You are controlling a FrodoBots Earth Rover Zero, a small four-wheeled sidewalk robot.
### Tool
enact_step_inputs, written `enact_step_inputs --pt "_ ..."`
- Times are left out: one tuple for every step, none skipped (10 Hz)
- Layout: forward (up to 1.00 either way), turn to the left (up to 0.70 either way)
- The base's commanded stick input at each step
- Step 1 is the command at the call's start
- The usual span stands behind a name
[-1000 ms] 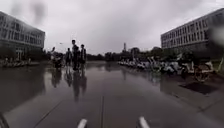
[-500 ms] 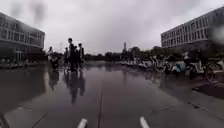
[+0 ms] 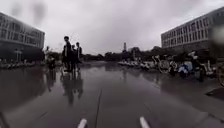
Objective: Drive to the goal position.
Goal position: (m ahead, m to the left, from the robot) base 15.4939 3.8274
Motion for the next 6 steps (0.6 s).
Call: enact_step_inputs --pt "0.91 0.0" --pt "0.91 0.0" --pt "0.91 0.0" --pt "0.91 0.0" --pt "0.91 0.0" --pt "0.91 0.0"
